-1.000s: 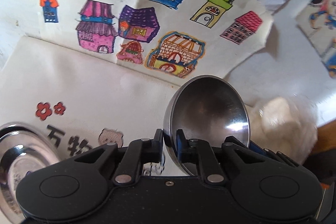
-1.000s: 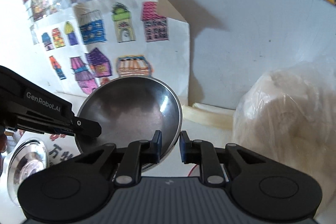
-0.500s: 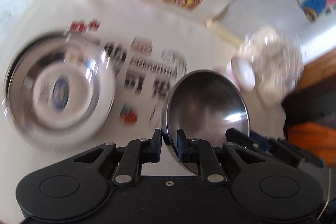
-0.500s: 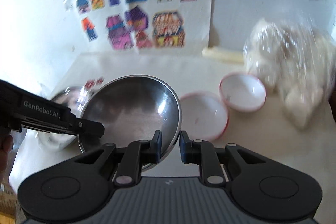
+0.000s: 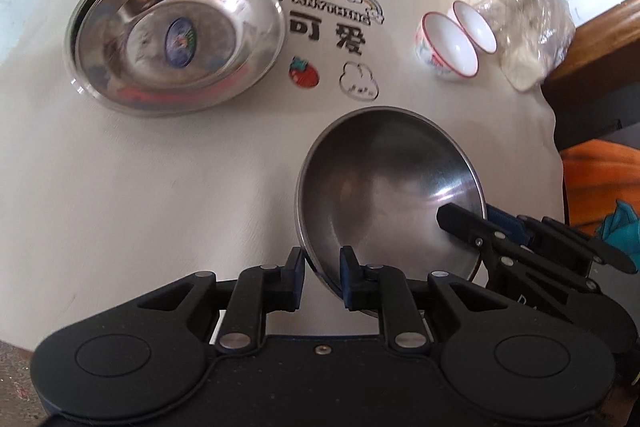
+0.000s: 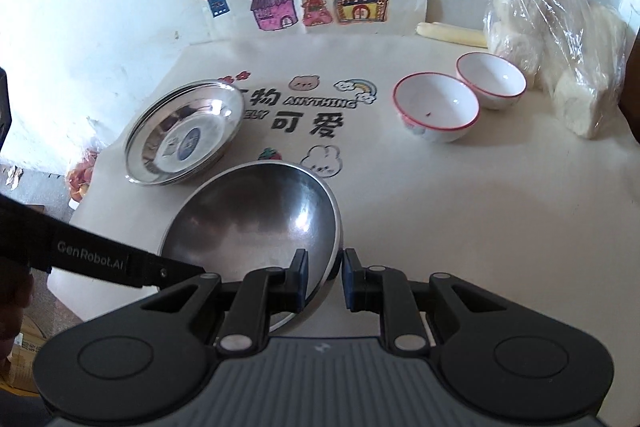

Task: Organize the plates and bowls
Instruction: 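Lift the deep steel bowl with both grippers and carry it beside the plates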

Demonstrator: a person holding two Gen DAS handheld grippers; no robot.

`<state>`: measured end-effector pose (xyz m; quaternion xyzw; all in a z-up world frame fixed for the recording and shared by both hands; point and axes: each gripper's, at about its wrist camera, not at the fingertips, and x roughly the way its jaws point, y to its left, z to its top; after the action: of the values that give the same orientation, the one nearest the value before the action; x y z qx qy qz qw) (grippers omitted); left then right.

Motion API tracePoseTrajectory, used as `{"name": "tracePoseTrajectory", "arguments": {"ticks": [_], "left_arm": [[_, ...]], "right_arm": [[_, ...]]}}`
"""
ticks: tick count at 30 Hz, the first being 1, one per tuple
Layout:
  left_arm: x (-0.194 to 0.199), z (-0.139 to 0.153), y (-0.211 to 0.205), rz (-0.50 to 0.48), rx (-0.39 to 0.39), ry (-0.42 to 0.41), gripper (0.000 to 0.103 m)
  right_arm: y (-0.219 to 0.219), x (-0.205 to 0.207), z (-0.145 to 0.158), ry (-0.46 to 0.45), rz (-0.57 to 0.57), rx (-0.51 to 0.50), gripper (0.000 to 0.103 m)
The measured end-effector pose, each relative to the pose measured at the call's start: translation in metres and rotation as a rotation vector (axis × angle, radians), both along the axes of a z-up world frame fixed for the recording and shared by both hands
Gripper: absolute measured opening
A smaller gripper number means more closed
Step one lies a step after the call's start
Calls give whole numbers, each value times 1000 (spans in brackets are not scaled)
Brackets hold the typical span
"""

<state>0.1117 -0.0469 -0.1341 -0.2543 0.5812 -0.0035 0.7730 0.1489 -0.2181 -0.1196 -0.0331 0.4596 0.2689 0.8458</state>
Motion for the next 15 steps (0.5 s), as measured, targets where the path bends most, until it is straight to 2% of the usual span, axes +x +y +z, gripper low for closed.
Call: {"name": "tracePoseTrajectory", "arguments": {"ticks": [6, 15], "left_arm": [[-7, -1, 5, -4, -12, 12, 20], [13, -6, -3, 17, -5, 21, 20]], "right_arm": [[11, -12, 6, -12, 16, -7, 20], [13, 1, 3, -5, 30, -50, 20]]}}
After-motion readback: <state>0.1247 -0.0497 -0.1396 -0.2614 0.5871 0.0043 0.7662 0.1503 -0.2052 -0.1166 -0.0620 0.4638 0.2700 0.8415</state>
